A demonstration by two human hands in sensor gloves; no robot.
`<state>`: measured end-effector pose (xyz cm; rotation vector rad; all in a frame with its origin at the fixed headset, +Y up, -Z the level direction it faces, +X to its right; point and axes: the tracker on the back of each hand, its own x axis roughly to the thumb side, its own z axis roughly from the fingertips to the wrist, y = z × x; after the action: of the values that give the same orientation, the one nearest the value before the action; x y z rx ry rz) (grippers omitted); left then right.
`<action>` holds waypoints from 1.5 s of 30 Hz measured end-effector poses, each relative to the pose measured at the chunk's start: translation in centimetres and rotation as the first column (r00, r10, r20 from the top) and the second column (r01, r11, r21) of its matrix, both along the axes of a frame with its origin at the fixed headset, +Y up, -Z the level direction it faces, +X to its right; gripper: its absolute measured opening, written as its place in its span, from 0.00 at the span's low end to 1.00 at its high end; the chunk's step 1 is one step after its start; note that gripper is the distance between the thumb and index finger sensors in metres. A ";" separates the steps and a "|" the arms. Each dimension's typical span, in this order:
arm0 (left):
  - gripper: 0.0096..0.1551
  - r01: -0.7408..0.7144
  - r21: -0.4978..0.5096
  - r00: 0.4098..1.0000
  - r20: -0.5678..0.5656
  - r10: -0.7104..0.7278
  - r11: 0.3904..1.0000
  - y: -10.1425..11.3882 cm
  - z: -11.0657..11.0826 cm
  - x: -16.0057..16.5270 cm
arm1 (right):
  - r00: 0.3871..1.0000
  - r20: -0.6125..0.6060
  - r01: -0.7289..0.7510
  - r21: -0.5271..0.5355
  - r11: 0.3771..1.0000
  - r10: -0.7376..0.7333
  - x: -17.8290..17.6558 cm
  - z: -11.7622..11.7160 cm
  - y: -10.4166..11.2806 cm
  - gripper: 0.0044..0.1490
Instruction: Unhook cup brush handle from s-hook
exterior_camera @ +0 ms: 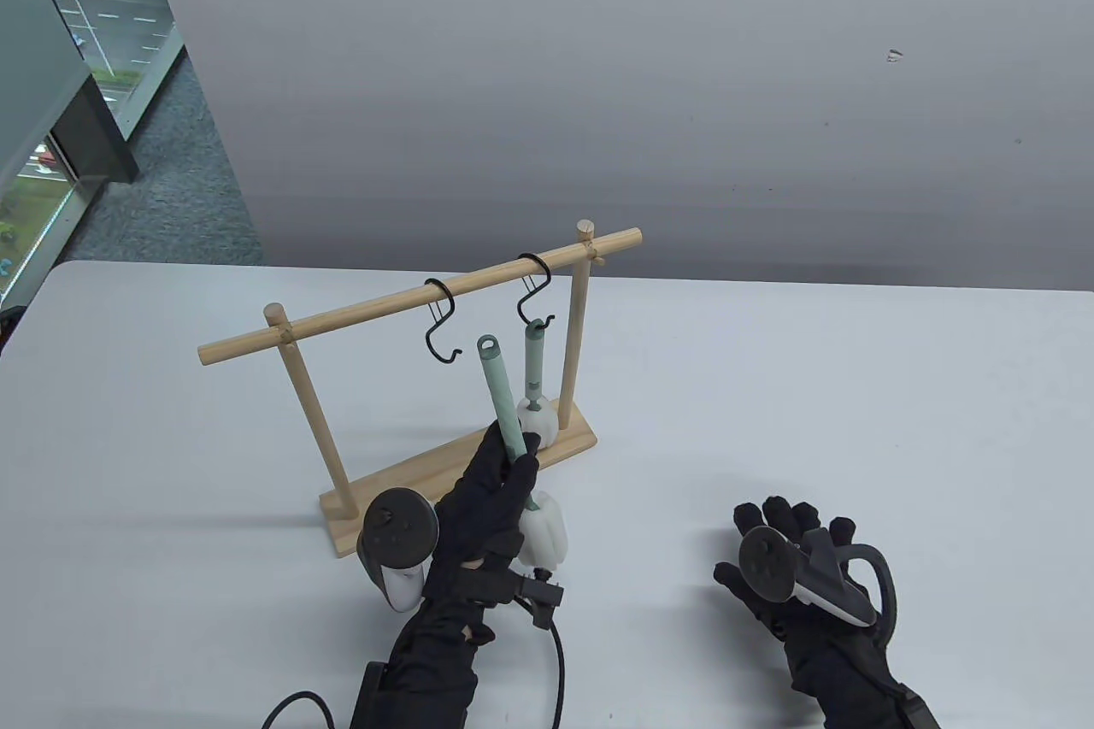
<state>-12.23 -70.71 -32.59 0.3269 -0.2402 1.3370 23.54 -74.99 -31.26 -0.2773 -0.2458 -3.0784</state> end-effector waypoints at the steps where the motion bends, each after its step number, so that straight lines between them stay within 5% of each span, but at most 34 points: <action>1: 0.34 0.008 0.001 1.000 0.001 -0.008 1.000 0.0 0.0 0.0 | 1.000 0.000 0.000 -0.001 1.000 0.000 0.0 0.0 0.0 0.52; 8: 0.32 0.230 -0.004 0.973 -0.002 -0.230 0.973 0.3 0.2 -0.2 | 1.000 0.000 0.000 -0.002 1.000 0.000 0.0 0.0 0.0 0.52; 11: 0.32 0.423 -0.028 0.906 -0.006 -0.424 0.906 0.3 0.3 -0.4 | 1.000 -0.002 0.000 -0.004 1.000 0.000 0.0 0.0 0.0 0.52; 16: 0.32 0.771 -0.091 0.635 0.027 -0.772 0.630 0.0 0.3 0.3 | 1.000 -0.005 -0.001 -0.010 1.000 0.001 0.0 0.0 -0.1 0.51; 19: 0.32 0.863 -0.136 0.500 0.092 -0.861 0.487 -0.8 0.0 0.7 | 1.000 -0.005 -0.004 -0.014 1.000 0.004 0.0 0.1 -0.1 0.51; 27: 0.32 0.935 -0.206 0.325 0.176 -0.929 0.288 -2.5 -0.6 0.3 | 1.000 -0.007 -0.007 -0.024 1.000 0.006 -0.1 0.1 -0.2 0.51; 40: 0.32 0.959 -0.264 0.190 0.330 -0.925 0.103 -4.4 -1.0 -0.3 | 1.000 -0.008 -0.010 -0.038 0.999 0.010 -0.2 0.2 -0.2 0.51; 45: 0.32 0.962 -0.264 0.166 0.340 -0.926 0.075 -4.6 -1.1 -0.2 | 1.000 -0.008 -0.013 -0.041 0.999 0.013 -0.2 0.2 -0.2 0.51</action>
<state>-12.44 -75.33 -33.70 -0.3069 -0.1530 -0.0256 23.35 -75.21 -31.09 -0.2875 -0.3103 -3.0619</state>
